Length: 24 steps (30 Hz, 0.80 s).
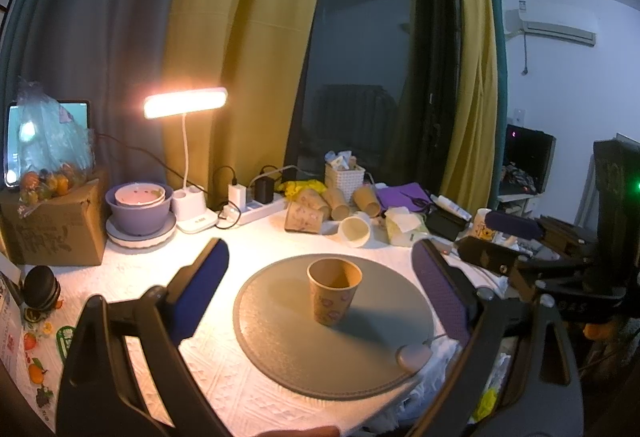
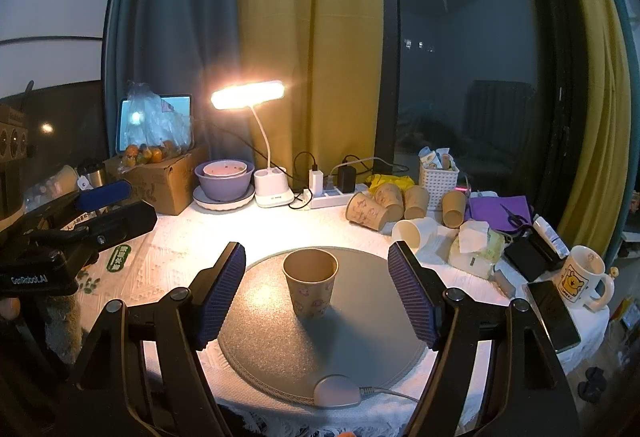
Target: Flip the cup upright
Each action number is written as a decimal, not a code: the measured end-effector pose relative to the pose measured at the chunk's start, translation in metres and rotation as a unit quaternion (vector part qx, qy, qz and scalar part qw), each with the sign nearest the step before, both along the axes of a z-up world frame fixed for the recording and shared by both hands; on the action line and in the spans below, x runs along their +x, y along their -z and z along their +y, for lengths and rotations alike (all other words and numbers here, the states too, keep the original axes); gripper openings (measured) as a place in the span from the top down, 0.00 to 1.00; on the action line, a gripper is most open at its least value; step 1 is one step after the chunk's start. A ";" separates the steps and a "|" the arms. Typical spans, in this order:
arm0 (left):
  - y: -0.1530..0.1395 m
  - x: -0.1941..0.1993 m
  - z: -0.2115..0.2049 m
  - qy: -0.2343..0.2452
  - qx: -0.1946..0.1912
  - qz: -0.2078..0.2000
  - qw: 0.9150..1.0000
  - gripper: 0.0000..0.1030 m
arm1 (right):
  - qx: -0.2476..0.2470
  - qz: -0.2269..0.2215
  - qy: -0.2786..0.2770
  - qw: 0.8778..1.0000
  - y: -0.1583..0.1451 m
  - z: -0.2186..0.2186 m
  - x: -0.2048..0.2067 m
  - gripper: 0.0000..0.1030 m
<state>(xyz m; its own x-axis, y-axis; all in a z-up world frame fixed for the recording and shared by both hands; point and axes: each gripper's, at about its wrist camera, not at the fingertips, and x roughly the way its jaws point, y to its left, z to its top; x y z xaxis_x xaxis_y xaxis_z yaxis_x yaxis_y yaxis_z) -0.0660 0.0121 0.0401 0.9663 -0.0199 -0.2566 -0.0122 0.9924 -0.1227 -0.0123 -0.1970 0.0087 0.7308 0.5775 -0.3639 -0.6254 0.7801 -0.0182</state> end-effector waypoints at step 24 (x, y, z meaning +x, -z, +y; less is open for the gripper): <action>0.002 0.000 -0.005 0.003 0.000 0.001 1.000 0.09 | 0.001 0.001 -0.002 1.000 0.001 -0.001 0.001 0.26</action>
